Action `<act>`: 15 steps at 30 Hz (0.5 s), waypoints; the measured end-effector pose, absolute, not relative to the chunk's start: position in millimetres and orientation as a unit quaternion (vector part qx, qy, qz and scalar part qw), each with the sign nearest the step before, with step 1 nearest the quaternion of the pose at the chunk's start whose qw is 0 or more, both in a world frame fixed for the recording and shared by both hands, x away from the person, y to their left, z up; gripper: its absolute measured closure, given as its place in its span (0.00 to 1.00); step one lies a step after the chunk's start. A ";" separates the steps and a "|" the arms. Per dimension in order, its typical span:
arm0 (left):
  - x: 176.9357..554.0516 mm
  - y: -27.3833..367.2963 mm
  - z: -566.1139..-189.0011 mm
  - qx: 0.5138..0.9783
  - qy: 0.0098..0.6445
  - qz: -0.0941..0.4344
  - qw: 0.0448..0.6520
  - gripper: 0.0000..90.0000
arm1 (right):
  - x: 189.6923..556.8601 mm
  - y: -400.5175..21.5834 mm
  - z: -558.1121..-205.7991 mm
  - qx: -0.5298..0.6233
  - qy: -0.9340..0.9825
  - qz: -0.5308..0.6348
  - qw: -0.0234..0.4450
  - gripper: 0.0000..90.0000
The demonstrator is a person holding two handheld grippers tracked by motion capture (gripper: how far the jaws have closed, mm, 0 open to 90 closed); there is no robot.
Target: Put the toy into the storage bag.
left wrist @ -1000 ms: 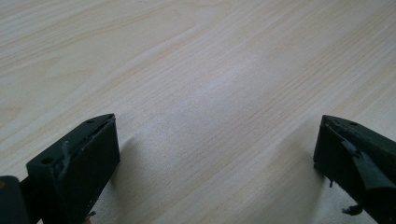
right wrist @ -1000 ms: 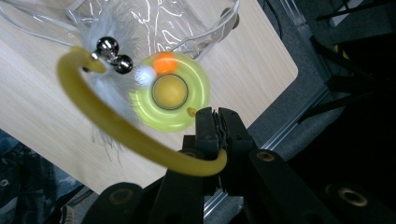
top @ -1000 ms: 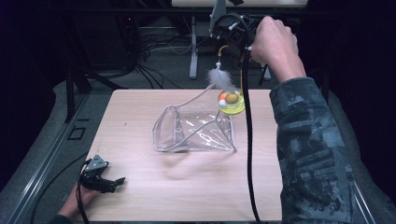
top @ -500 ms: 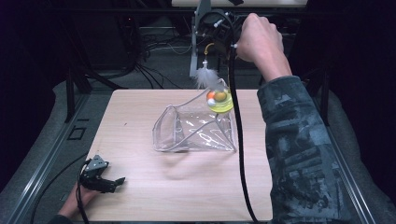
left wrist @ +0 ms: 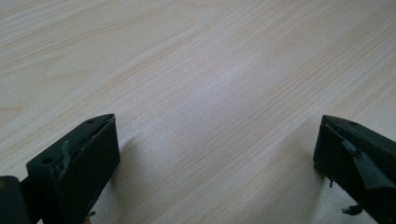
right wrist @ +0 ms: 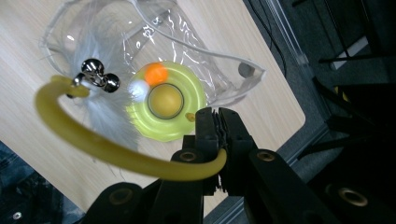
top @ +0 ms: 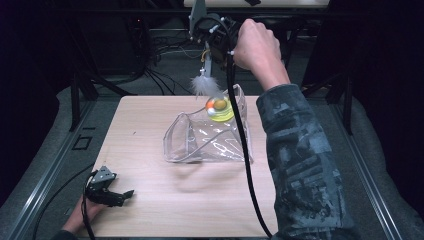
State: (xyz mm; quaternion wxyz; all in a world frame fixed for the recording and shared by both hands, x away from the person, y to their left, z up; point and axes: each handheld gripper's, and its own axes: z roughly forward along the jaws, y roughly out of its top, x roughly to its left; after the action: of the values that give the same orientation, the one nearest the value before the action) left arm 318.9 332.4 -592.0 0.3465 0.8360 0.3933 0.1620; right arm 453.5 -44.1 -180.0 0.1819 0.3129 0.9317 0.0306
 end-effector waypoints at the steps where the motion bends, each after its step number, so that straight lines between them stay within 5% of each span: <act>1: 318.9 332.4 -592.0 0.836 0.393 0.162 0.347 0.00 | 454.0 -42.4 -181.5 0.311 0.932 0.033 0.181 0.97; 15: 318.9 332.4 -592.0 0.836 0.393 0.162 0.347 0.00 | 466.0 -28.4 -211.3 0.302 0.937 0.041 0.168 0.97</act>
State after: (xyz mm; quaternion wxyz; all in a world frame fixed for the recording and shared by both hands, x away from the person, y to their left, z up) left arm 318.9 332.4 -592.0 0.3467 0.8361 0.3930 0.1619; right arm 466.0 -28.4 -211.3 0.1683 0.3022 0.9374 0.0406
